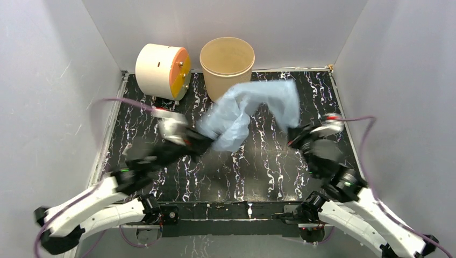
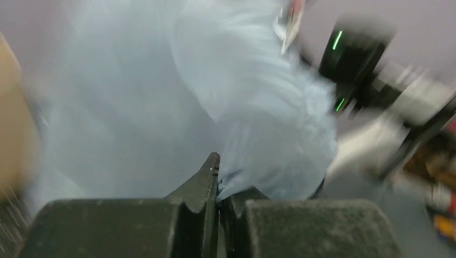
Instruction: Put the trash bags into the trash bin
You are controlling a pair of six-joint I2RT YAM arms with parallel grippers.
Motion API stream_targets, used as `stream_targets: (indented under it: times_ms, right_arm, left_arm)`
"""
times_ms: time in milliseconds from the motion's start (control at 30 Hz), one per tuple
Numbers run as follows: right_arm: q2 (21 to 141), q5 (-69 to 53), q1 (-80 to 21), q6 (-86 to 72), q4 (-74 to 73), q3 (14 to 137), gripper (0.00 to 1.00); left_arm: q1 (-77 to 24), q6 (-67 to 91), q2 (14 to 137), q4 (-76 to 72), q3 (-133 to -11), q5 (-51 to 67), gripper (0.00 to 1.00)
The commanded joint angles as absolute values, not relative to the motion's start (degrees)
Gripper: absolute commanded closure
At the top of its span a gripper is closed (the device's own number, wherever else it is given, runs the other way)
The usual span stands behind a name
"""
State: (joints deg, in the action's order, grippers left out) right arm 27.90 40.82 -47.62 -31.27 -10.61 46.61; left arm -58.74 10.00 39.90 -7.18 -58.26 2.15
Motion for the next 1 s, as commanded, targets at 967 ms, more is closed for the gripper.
stream_targets:
  times_ms: [967]
  right_arm:
    - [42.96,30.49,-47.81,-31.44,-20.85,48.31,1.0]
  left_arm:
    - [-43.15,18.76,56.5,15.64,-51.68,-11.63,1.0]
